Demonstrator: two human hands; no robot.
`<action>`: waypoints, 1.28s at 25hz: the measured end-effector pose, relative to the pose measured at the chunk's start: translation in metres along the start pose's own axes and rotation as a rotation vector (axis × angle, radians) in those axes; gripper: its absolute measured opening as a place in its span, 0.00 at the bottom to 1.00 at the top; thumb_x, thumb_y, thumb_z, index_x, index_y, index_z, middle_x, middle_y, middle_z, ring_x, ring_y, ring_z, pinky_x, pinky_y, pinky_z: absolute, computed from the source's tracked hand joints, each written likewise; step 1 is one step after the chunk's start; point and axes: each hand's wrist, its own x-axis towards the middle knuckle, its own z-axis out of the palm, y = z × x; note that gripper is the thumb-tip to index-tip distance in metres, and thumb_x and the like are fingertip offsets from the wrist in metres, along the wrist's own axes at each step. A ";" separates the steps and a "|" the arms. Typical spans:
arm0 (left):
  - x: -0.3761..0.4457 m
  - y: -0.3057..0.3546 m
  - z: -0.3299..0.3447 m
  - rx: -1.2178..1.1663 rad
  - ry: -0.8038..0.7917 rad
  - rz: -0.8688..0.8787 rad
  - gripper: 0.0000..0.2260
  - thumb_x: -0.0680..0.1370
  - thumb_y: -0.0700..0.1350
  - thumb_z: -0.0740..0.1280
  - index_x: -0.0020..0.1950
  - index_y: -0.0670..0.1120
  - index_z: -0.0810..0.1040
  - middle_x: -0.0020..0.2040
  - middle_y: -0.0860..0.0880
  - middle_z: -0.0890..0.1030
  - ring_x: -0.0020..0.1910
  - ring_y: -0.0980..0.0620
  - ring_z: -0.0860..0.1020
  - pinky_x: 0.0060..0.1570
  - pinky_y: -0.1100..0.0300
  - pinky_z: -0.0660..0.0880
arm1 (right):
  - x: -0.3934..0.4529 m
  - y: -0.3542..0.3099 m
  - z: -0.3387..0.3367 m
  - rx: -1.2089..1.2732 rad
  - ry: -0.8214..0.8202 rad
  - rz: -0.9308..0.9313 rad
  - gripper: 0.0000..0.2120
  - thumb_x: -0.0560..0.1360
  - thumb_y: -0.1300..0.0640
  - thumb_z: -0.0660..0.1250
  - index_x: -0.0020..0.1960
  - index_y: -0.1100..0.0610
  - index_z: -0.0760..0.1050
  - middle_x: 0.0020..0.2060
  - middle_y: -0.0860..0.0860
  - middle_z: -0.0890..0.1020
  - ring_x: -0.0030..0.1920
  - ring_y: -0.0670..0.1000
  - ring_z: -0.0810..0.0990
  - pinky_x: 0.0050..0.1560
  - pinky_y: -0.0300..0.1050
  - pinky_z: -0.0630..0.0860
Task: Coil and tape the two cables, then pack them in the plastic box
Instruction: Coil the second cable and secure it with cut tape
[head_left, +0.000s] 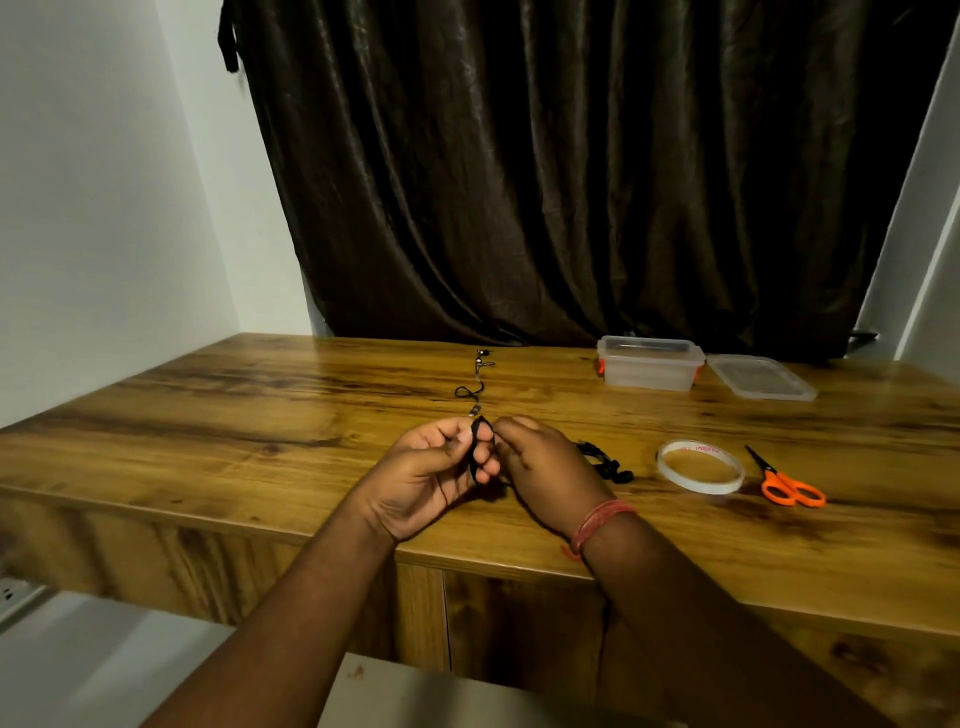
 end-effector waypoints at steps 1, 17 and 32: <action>-0.001 0.002 0.000 -0.061 -0.001 0.019 0.09 0.72 0.40 0.75 0.50 0.38 0.82 0.40 0.43 0.81 0.40 0.49 0.82 0.41 0.61 0.80 | 0.001 -0.003 0.001 -0.093 -0.097 -0.001 0.09 0.80 0.60 0.57 0.55 0.53 0.74 0.50 0.51 0.79 0.49 0.55 0.78 0.49 0.52 0.76; 0.016 -0.015 0.002 0.249 0.388 0.144 0.11 0.83 0.38 0.59 0.61 0.39 0.79 0.56 0.38 0.83 0.55 0.42 0.81 0.54 0.53 0.78 | -0.006 -0.011 -0.009 -0.016 0.114 -0.103 0.04 0.78 0.53 0.66 0.49 0.52 0.78 0.45 0.45 0.77 0.44 0.44 0.75 0.44 0.39 0.72; 0.000 -0.001 0.003 0.007 0.010 0.040 0.09 0.75 0.40 0.70 0.53 0.37 0.83 0.44 0.39 0.83 0.47 0.43 0.84 0.46 0.59 0.81 | 0.000 0.004 -0.002 0.068 0.041 0.025 0.08 0.80 0.60 0.62 0.54 0.56 0.79 0.48 0.51 0.76 0.48 0.51 0.76 0.49 0.49 0.75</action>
